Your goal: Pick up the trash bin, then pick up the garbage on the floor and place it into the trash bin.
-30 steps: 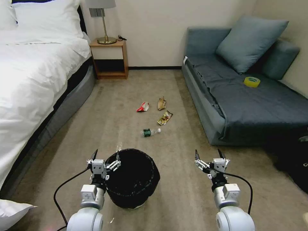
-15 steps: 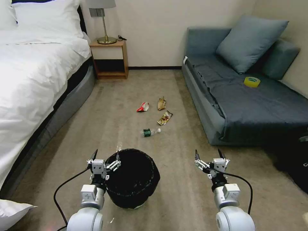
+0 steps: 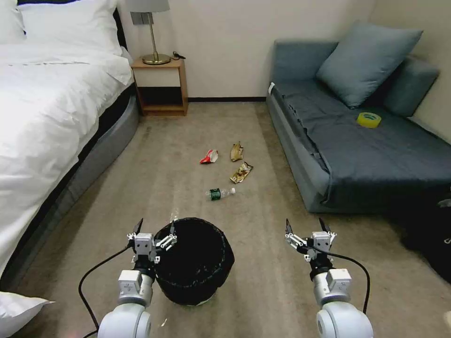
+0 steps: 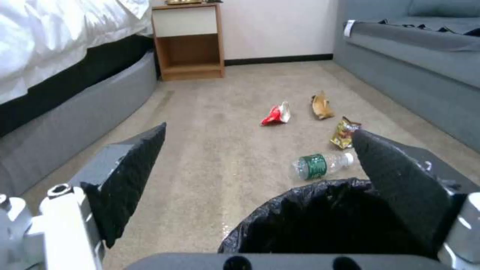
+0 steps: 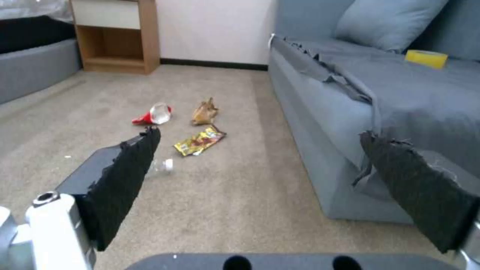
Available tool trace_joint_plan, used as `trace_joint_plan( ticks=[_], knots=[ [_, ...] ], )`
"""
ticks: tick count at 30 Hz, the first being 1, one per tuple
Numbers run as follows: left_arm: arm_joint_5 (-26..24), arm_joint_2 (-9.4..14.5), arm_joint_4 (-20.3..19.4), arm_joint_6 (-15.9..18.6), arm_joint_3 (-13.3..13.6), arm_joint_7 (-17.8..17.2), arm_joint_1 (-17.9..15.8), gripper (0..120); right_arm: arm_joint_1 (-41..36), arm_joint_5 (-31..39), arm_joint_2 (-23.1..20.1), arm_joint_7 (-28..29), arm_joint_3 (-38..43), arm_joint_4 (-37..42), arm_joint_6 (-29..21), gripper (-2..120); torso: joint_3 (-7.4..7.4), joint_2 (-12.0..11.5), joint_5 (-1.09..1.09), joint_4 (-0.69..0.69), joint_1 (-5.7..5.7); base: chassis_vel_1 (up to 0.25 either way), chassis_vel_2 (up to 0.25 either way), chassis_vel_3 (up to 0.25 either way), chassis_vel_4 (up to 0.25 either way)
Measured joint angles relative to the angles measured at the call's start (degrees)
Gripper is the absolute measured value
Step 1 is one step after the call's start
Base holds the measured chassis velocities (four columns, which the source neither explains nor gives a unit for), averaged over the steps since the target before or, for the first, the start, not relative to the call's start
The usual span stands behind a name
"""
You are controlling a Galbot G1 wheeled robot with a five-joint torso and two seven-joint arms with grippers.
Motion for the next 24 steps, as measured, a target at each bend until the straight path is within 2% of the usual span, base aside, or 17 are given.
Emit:
trace_joint_plan(
  ticks=[24],
  knots=[
    [0.0, 0.0, 0.0, 0.0, 0.0, 0.0, 0.0, 100, 0.0, 0.0, 0.0, 0.0, 0.0, 0.0, 0.0, 100, 0.0, 0.0, 0.0, 0.0, 0.0, 0.0, 0.0, 0.0, 0.0]
  ],
)
